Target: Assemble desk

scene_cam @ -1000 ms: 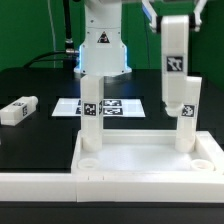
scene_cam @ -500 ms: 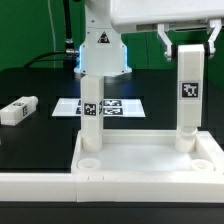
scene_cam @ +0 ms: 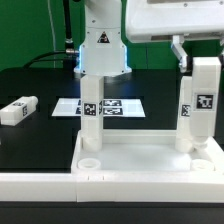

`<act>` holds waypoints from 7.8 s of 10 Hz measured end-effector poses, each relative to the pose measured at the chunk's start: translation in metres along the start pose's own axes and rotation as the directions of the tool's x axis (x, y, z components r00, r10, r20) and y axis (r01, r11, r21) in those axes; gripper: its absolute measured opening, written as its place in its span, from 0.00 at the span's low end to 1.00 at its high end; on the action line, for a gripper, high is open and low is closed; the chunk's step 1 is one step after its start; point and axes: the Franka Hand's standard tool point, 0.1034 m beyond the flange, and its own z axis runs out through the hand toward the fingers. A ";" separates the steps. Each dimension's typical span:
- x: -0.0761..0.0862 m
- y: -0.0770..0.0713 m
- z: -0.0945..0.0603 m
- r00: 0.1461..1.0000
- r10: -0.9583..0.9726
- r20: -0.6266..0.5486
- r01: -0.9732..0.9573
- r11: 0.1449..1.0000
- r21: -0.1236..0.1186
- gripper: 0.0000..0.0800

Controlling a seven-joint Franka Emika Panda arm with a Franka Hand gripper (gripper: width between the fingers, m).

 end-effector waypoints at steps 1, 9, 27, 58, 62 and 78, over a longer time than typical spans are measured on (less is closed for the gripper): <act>0.000 0.002 0.000 1.000 0.000 0.001 0.000 1.000 -0.001 0.36; -0.002 0.012 0.006 0.998 -0.064 -0.007 0.064 0.997 -0.044 0.36; -0.007 0.002 0.031 0.997 -0.075 0.005 0.075 0.996 -0.054 0.36; 0.028 0.011 0.033 0.893 0.018 0.451 0.038 0.993 -0.115 0.81; 0.021 0.001 0.040 0.893 0.058 0.446 0.004 0.991 -0.136 0.81; 0.012 0.012 0.039 0.494 0.867 0.067 -0.806 0.485 -0.340 0.37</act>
Offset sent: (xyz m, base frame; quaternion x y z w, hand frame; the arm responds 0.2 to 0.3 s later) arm 0.0000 0.0000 0.0000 0.0000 0.0000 0.0000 1.0000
